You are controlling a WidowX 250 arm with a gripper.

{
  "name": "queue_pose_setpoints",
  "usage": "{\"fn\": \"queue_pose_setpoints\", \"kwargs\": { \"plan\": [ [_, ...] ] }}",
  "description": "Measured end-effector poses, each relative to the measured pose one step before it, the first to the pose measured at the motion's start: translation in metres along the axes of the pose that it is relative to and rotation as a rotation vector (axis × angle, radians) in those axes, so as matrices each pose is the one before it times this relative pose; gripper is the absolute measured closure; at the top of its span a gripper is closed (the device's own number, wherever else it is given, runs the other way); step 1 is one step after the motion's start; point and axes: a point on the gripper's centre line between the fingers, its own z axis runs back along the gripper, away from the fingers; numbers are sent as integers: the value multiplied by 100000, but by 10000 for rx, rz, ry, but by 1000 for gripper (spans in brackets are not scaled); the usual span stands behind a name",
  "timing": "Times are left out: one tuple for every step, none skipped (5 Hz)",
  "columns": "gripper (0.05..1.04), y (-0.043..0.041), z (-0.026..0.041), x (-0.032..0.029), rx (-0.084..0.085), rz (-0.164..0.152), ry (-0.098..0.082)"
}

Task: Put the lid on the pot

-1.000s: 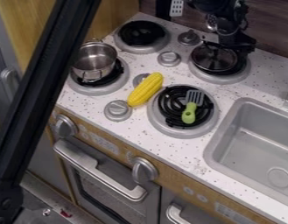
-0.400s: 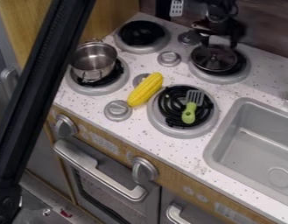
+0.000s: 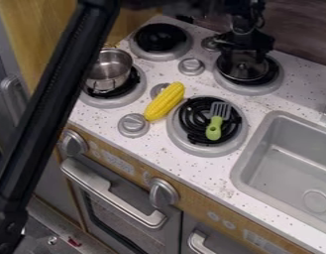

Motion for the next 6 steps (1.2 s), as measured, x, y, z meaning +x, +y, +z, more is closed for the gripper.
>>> {"fn": "queue_pose_setpoints", "kwargs": {
  "plan": [
    [419,-58,0,-47,-37,47,29],
    [703,13,-5,-133,-3,-37,50],
    [824,-49,-133,-424,10,-152,92],
    [826,-209,-2,-357,18,-187,104],
    [826,106,351,-104,67,-65,91],
    [826,513,1324,183,118,-127,-99]
  ]
}}
